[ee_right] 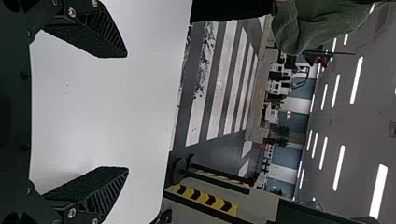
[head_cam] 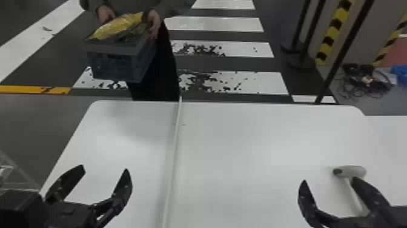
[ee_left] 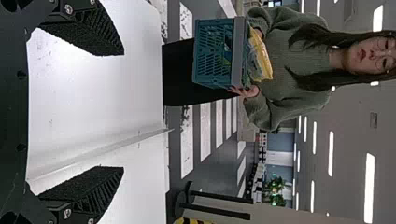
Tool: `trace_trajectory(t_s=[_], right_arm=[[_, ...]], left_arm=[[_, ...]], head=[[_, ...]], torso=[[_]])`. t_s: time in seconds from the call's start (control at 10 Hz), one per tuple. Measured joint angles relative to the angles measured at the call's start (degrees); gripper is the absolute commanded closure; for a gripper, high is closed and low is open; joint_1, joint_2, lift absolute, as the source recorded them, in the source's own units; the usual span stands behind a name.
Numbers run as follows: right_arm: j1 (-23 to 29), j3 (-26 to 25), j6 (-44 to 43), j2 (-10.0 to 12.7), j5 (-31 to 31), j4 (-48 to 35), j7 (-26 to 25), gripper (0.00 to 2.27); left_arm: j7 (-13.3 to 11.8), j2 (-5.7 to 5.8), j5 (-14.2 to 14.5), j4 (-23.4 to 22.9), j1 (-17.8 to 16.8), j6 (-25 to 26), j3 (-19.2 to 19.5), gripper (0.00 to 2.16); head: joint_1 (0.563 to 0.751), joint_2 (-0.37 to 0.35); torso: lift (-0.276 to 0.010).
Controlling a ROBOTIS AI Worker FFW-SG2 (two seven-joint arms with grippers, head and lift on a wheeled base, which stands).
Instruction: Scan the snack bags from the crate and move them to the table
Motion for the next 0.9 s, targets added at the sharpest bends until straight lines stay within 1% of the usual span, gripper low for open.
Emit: trace_trajectory(t_s=[0.3, 0.9], right_arm=[[0.09, 0.0, -0.07, 0.03, 0.02, 0.0, 0.0, 0.13], [0.09, 0.0, -0.25, 0.2, 0.02, 0.0, 0.0, 0.13]], left_arm=[[0.95, -0.07, -0.7, 0.06, 0.06, -1.44, -0.01, 0.13], [1.39, -0.07, -0.98, 0.02, 0.33, -2.54, -0.08, 0.13]], head=[[0.695, 0.018], [0.695, 0.021]], torso=[[-0.095], [-0.095]])
